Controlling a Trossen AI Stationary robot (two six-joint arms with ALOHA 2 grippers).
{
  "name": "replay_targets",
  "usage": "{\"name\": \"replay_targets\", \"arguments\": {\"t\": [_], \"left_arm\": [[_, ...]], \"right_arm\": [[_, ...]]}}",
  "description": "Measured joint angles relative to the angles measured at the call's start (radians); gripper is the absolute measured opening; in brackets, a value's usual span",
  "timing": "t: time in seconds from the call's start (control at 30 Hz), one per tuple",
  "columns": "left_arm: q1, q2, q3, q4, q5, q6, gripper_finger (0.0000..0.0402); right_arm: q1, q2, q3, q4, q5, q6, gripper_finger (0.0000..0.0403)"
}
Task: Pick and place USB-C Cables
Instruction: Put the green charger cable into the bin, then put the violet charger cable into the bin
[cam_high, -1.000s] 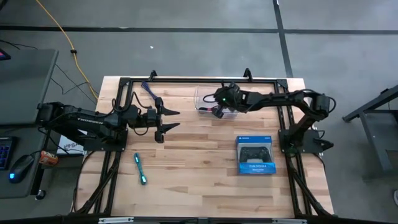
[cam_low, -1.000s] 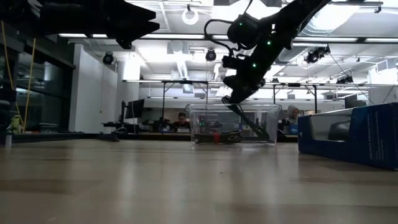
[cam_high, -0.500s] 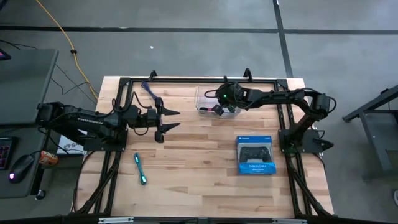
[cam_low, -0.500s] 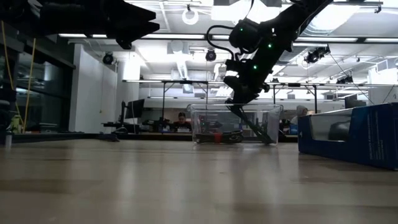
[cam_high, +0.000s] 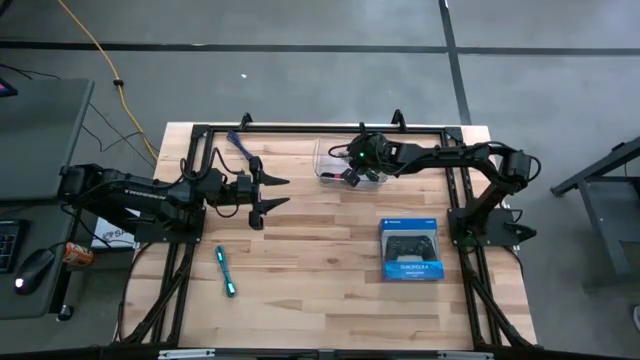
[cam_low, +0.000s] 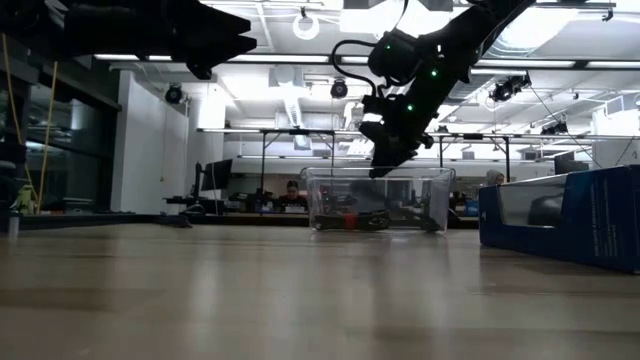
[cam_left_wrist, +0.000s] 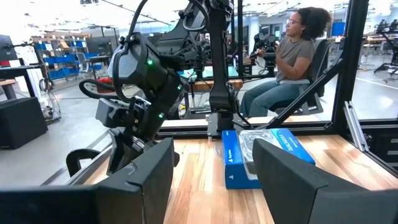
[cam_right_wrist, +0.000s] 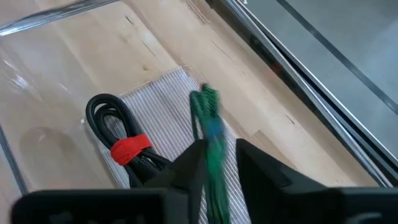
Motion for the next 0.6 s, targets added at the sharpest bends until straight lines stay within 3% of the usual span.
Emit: {"name": "replay_targets", "arguments": {"t": [0.27, 0.43, 0.6], "left_arm": [[0.000, 0.000, 0.000, -0.003, 0.000, 0.000, 0.0199], [0.000, -0.001, 0.000, -0.040, 0.000, 0.001, 0.0199], [0.000, -0.024, 0.000, -0.063, -0.034, 0.024, 0.0199]], "right_arm": [[0.009, -0.020, 0.000, 0.039, 0.079, -0.043, 0.0182], [0.024, -0.149, 0.000, -0.007, 0.057, -0.087, 0.0190], [0.117, -0.342, -0.016, -0.129, 0.055, -0.081, 0.0190]]}}
